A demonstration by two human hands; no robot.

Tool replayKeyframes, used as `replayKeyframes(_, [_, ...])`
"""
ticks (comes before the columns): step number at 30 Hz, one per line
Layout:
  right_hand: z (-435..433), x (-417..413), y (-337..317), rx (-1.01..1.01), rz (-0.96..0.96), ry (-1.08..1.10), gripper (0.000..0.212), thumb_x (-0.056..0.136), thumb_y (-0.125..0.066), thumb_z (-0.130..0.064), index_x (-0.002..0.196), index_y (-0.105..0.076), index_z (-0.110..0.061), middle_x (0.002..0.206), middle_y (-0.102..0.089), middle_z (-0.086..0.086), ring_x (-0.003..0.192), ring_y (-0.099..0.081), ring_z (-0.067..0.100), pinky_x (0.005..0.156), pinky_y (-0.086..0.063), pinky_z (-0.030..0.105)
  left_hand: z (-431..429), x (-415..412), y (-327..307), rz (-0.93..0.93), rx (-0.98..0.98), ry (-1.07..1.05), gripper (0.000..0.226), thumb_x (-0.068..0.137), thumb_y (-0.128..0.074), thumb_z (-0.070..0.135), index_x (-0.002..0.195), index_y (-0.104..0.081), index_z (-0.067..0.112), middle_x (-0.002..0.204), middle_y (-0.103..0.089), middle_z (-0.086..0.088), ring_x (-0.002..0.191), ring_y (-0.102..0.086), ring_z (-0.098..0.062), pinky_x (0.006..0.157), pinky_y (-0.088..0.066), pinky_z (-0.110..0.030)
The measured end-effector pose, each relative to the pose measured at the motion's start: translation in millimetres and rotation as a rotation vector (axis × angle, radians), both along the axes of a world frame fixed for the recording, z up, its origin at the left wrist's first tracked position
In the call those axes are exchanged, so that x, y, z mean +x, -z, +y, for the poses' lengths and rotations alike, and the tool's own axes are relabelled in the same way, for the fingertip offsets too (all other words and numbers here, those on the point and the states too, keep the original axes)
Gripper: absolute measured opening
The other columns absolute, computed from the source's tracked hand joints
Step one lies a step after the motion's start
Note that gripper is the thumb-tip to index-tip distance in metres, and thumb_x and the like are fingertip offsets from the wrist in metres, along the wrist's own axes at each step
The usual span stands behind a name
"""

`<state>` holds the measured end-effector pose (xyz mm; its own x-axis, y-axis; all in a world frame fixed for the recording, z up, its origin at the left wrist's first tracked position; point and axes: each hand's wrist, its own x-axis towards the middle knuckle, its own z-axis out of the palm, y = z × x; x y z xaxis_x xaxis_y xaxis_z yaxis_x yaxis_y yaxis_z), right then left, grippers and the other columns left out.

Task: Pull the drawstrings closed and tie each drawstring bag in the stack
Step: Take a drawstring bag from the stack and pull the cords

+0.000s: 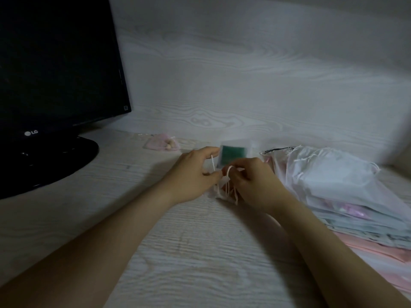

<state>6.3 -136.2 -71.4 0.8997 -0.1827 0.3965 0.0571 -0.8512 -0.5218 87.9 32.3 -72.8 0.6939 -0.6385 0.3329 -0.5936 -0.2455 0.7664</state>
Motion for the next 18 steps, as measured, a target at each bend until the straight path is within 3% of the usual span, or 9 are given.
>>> replayKeyframes(1, [1,0,1,0.015,-0.016,-0.001,0.024,0.101,-0.052,-0.017,0.092,-0.074,-0.022,0.054,-0.06,-0.014,0.052,-0.055,0.003,0.06,-0.044,0.026,-1,1,2,-0.029,-0.004,-0.025,0.066,0.097,-0.073,0.018,0.156,-0.047,0.028,0.147,-0.055,0.02,0.074,-0.074,-0.003,0.075,-0.059,-0.021])
replayKeyframes(3, [5,-2,0,0.092,-0.052,0.004,0.025,0.102,-0.05,-0.015,0.095,-0.074,-0.019,0.056,-0.065,-0.016,0.05,-0.061,0.001,0.058,-0.047,0.02,-5,6,7,-0.061,-0.017,-0.049,0.07,0.095,-0.073,0.007,0.157,-0.046,0.025,0.146,-0.063,0.004,0.079,-0.075,-0.012,0.083,-0.063,-0.032])
replayKeyframes(5, [10,-4,-4,0.196,-0.102,0.022,0.027,0.103,-0.046,-0.013,0.096,-0.072,-0.017,0.064,-0.072,-0.003,0.05,-0.068,0.009,0.056,-0.058,0.032,-6,10,8,-0.045,-0.064,-0.046,0.07,0.095,-0.071,0.001,0.156,-0.047,0.025,0.153,-0.057,0.009,0.097,-0.075,-0.01,0.1,-0.059,-0.036])
replayKeyframes(7, [13,-6,-9,0.346,-0.125,0.04,0.028,0.103,-0.043,-0.01,0.099,-0.07,-0.014,0.063,-0.072,0.009,0.048,-0.071,0.024,0.051,-0.061,0.042,-6,12,7,0.023,-0.114,-0.026,0.068,0.097,-0.069,-0.001,0.156,-0.046,0.025,0.156,-0.052,0.013,0.114,-0.072,-0.014,0.106,-0.055,-0.033])
replayKeyframes(10, [12,-7,-15,0.619,-0.102,0.095,0.027,0.104,-0.042,-0.01,0.098,-0.068,-0.005,0.071,-0.069,0.018,0.053,-0.072,0.035,0.051,-0.062,0.049,-5,12,5,0.193,-0.215,0.009,0.066,0.099,-0.063,-0.008,0.155,-0.046,0.022,0.153,-0.054,0.009,0.11,-0.076,-0.019,0.098,-0.059,-0.03])
replayKeyframes(13, [8,-5,-18,0.909,-0.03,0.145,0.024,0.101,-0.043,-0.007,0.091,-0.063,0.003,0.085,-0.06,0.019,0.056,-0.07,0.038,0.052,-0.059,0.042,-4,11,-2,0.418,-0.361,0.003,0.062,0.096,-0.059,-0.016,0.148,-0.052,0.018,0.143,-0.06,0.0,0.1,-0.078,-0.023,0.092,-0.063,-0.035])
replayKeyframes(16, [7,-3,-17,1.001,0.052,0.152,0.025,0.1,-0.042,-0.006,0.092,-0.063,0.006,0.08,-0.063,0.019,0.058,-0.07,0.037,0.054,-0.057,0.04,-5,11,-10,0.665,-0.538,0.036,0.049,0.102,-0.055,-0.011,0.144,-0.052,0.013,0.134,-0.067,-0.01,0.095,-0.077,-0.028,0.086,-0.064,-0.038])
replayKeyframes(18, [7,-2,-16,1.007,0.091,0.145,0.027,0.099,-0.042,-0.005,0.096,-0.065,0.008,0.081,-0.066,0.022,0.06,-0.07,0.038,0.056,-0.058,0.042,-5,11,-10,0.682,-0.548,0.041,0.038,0.108,-0.049,-0.001,0.144,-0.051,0.013,0.13,-0.072,-0.008,0.085,-0.074,-0.022,0.074,-0.06,-0.033])
